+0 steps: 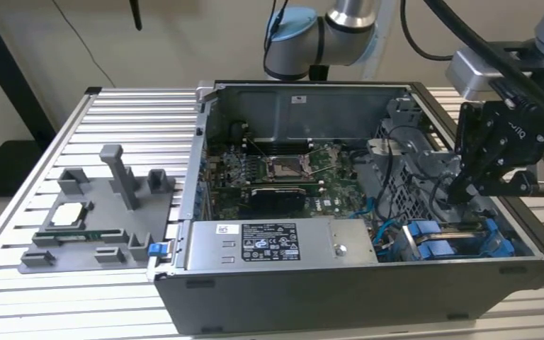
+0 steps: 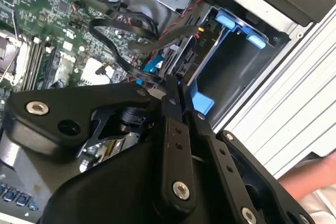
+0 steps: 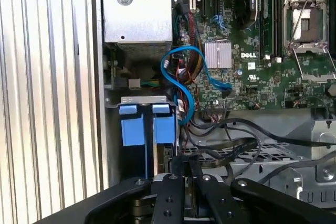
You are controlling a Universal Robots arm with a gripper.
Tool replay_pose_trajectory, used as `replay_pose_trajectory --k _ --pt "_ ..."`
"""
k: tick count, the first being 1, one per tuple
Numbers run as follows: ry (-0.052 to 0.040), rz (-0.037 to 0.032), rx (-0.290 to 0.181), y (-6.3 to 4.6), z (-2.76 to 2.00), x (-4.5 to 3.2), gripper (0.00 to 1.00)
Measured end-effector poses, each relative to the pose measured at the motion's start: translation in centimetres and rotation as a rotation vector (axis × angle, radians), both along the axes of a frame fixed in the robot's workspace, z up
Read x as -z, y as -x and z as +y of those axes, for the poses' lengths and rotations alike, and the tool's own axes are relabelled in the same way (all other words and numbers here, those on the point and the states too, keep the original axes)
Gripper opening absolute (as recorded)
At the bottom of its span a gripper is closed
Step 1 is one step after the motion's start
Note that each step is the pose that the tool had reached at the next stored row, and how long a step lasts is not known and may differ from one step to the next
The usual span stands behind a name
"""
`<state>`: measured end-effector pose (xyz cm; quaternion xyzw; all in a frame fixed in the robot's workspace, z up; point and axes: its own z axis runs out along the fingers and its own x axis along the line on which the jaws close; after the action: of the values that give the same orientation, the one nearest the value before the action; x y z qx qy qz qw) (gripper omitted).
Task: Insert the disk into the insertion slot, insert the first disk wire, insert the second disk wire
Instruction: 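Insert the second disk wire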
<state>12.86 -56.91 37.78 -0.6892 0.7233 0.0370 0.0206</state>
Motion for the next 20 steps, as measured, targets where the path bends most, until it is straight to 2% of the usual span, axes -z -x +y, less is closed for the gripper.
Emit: replay_pose_trajectory --k 4,8,15,20 --pt "-0.0002 -0.0023 -0.001 0.0 0.00 0.05 0.00" --pt "-0.0004 -0.0195 -0.001 0.0 -0.07 0.41 0.00" --pt "-0.0001 -0.0385 -0.001 0.0 -0.46 1.14 0.00" --pt "0.0015 -0.0558 -0.001 0.0 -0.59 1.53 0.00"
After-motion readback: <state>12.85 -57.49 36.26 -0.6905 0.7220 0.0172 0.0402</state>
